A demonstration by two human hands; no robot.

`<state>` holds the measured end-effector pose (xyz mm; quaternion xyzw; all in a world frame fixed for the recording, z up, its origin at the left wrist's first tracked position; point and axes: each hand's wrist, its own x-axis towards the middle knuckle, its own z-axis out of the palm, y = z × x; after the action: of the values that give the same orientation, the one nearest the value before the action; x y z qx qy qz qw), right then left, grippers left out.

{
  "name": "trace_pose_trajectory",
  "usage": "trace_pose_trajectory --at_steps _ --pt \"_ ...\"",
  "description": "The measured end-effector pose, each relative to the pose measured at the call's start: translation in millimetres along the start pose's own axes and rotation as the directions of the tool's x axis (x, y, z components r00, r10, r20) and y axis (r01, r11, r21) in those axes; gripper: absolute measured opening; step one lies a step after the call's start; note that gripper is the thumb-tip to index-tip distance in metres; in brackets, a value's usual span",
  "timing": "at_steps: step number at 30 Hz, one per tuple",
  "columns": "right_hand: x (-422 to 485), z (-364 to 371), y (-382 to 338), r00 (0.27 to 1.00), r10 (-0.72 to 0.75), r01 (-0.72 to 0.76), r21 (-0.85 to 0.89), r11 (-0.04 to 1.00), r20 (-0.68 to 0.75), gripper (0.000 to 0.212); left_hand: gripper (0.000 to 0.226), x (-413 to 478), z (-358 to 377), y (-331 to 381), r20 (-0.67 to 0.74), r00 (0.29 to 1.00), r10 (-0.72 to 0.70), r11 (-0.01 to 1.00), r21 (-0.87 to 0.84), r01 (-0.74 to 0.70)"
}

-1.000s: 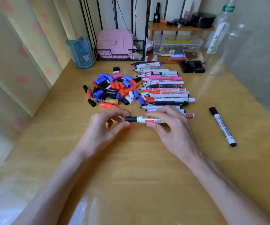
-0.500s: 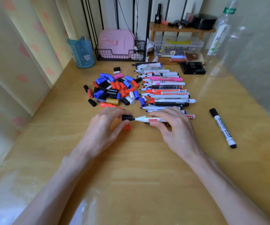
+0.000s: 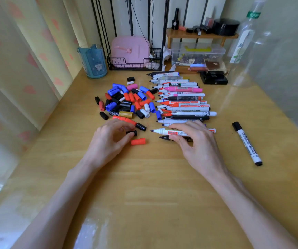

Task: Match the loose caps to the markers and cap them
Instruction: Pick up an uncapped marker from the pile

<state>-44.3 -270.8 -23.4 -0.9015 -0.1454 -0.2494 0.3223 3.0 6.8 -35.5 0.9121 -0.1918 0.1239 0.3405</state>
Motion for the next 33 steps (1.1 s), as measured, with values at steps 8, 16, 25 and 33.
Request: trace_pose_trajectory --at_steps 8,16,25,33 --pt "1.3 4.5 -0.7 1.000 0.013 -0.013 0.004 1.000 0.000 0.025 0.023 31.6 0.3 -11.3 -0.203 0.979 -0.029 0.987 0.147 0.060" --pt "2.8 1.5 6.0 0.998 0.054 -0.054 -0.006 0.999 -0.025 0.024 0.024 55.5 9.3 -22.3 -0.131 0.991 0.023 0.941 0.337 0.023" --pt "5.3 -2.1 11.5 0.994 0.097 -0.097 0.006 0.995 -0.040 0.023 0.020 55.3 7.5 -25.4 -0.119 0.991 0.068 0.965 0.260 -0.035" --pt "6.2 -3.6 11.8 0.994 0.095 -0.095 0.013 0.995 -0.054 0.021 0.029 41.9 -21.2 -12.3 -0.021 0.995 0.098 0.983 0.160 -0.094"
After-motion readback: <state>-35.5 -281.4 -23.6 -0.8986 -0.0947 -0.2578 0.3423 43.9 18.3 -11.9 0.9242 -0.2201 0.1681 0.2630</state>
